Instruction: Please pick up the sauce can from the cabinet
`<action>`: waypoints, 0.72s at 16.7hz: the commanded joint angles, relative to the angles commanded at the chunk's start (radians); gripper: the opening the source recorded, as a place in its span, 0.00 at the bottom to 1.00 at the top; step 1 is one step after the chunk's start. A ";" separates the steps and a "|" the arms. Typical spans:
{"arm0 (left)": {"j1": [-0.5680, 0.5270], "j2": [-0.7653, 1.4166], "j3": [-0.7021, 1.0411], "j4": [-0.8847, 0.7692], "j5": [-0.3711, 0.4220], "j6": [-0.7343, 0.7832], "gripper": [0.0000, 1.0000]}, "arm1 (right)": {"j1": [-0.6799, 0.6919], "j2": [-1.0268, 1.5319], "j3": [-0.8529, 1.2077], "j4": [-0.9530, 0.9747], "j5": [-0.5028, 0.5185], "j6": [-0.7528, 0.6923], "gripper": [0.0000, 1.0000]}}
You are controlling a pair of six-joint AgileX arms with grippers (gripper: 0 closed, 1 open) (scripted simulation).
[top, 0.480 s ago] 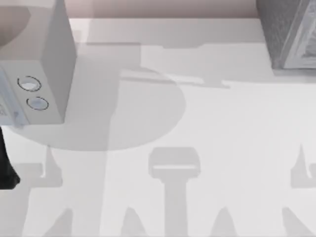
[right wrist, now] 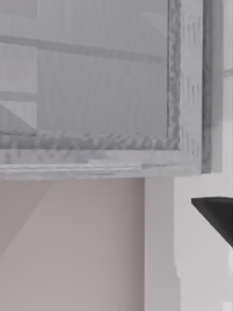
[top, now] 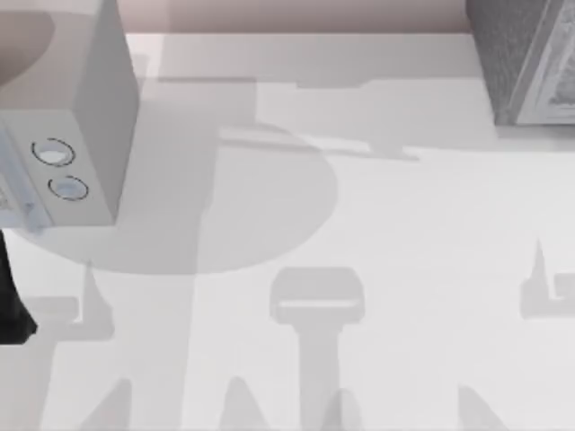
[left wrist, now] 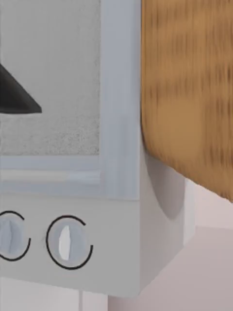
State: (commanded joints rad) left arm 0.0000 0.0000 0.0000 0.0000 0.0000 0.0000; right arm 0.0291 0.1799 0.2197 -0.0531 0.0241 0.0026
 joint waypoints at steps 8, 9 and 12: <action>0.000 0.000 0.000 0.000 0.000 0.000 1.00 | 0.070 0.537 0.693 -0.171 0.083 0.006 1.00; 0.000 0.000 0.000 0.000 0.000 0.000 1.00 | 0.080 0.609 0.789 -0.194 0.094 0.007 1.00; 0.000 0.000 0.000 0.000 0.000 0.000 1.00 | 0.107 0.812 1.063 -0.259 0.125 0.009 1.00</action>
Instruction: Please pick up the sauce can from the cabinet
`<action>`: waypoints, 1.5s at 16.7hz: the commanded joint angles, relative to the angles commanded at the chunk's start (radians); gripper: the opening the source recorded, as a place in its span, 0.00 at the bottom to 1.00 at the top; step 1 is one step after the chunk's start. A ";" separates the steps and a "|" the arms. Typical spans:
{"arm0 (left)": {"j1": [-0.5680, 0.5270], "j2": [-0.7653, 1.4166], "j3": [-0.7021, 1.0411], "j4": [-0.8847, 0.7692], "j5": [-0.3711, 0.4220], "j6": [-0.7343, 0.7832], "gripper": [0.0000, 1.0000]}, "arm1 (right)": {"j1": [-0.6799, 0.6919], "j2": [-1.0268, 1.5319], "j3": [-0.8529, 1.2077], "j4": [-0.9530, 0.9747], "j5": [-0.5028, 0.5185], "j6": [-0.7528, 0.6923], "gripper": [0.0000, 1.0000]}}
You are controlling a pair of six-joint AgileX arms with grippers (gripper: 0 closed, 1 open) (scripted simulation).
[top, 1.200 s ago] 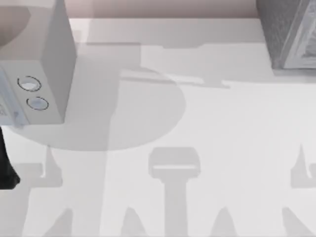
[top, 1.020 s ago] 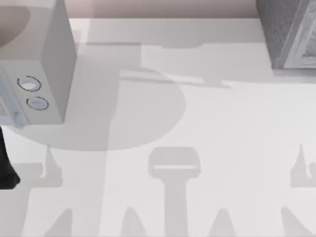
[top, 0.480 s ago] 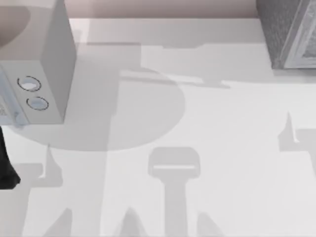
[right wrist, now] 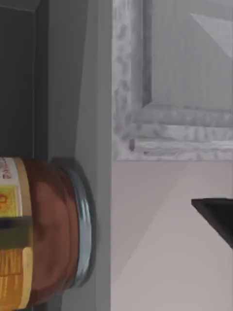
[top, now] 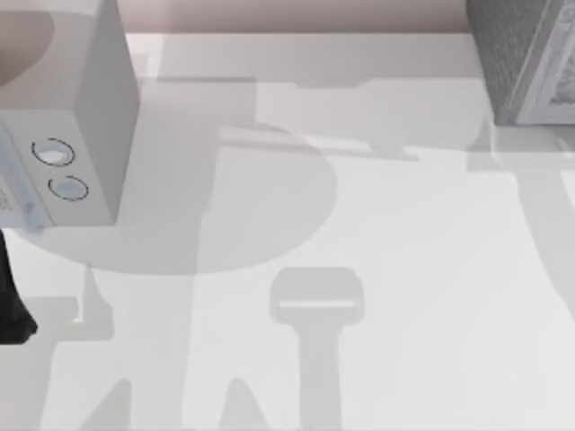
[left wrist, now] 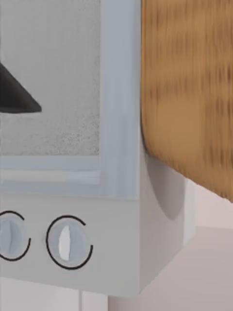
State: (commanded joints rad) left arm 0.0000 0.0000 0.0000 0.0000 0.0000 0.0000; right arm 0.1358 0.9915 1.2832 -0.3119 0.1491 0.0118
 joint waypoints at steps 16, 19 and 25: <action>0.000 0.000 0.000 0.000 0.000 0.000 1.00 | 0.059 0.338 0.461 -0.099 0.063 0.004 1.00; 0.000 0.000 0.000 0.000 0.000 0.000 1.00 | 0.129 0.368 0.477 -0.083 0.138 0.003 1.00; 0.000 0.000 0.000 0.000 0.000 0.000 1.00 | 0.235 0.406 0.488 -0.058 0.246 0.001 1.00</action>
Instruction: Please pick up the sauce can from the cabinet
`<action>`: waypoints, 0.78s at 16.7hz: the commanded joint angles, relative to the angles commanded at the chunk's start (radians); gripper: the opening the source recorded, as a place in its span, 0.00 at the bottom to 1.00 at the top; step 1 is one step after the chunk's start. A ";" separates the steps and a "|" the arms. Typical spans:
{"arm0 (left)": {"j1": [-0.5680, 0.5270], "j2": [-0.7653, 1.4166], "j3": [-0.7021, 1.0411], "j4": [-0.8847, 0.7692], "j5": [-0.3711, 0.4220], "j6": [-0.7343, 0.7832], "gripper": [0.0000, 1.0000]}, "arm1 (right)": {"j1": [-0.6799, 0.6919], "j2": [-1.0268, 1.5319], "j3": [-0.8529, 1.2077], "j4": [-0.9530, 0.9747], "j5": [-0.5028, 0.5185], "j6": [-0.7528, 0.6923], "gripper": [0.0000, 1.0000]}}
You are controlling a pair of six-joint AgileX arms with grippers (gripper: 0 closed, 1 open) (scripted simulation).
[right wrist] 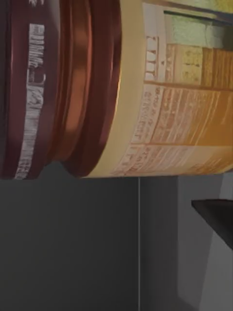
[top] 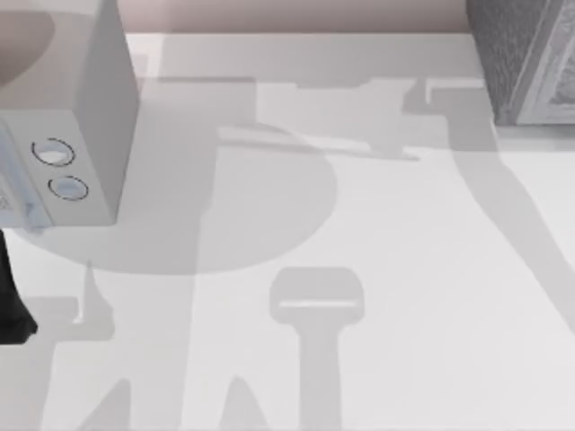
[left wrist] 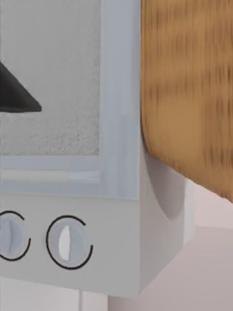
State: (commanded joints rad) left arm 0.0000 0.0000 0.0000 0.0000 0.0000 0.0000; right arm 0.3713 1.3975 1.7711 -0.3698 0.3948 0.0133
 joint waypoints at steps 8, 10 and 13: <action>0.000 0.000 0.000 0.000 0.000 0.000 1.00 | -0.052 0.151 0.137 0.011 -0.050 0.001 1.00; 0.000 0.000 0.000 0.000 0.000 0.000 1.00 | -0.071 0.197 0.182 0.016 -0.068 0.001 1.00; 0.000 0.000 0.000 0.000 0.000 0.000 1.00 | -0.075 0.205 0.189 0.017 -0.072 0.001 1.00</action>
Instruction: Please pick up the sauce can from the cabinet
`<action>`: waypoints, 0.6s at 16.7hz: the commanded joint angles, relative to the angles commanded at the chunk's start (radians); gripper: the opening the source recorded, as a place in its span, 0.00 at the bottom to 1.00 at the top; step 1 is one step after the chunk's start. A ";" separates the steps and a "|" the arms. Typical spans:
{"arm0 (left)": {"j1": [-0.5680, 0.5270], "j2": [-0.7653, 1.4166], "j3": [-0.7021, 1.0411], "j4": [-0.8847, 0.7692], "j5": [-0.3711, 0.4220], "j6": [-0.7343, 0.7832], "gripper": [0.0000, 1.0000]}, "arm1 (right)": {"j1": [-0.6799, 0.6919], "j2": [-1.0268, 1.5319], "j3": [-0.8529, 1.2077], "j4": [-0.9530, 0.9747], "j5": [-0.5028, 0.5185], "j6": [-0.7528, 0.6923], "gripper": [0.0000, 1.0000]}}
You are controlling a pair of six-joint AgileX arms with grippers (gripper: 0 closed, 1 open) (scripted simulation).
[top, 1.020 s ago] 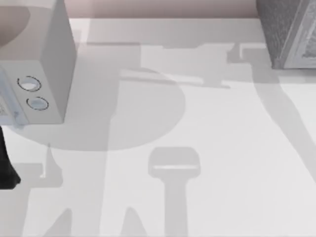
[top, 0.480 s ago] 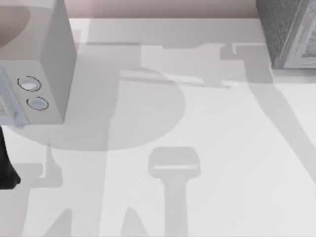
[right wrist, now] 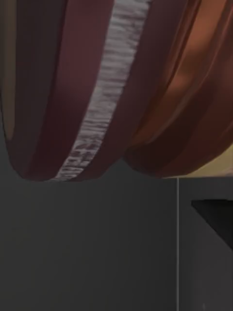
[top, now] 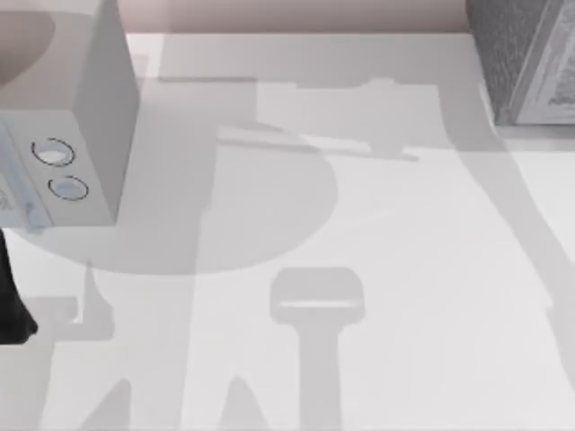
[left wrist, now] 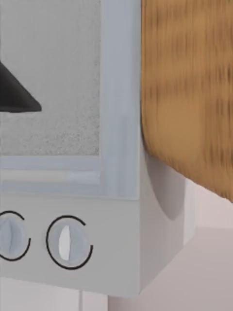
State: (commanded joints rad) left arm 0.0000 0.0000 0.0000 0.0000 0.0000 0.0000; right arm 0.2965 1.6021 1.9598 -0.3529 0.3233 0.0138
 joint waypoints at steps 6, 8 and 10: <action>0.000 0.000 0.000 0.000 0.000 0.000 1.00 | 0.000 0.000 0.000 0.000 0.000 0.000 0.62; 0.000 0.000 0.000 0.000 0.000 0.000 1.00 | 0.000 0.000 0.000 0.000 0.000 0.000 0.47; 0.000 0.000 0.000 0.000 0.000 0.000 1.00 | 0.000 0.000 0.000 0.000 0.000 0.000 0.32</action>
State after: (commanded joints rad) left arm 0.0000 0.0000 0.0000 0.0000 0.0000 0.0000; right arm 0.2965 1.6021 1.9598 -0.3529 0.3233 0.0138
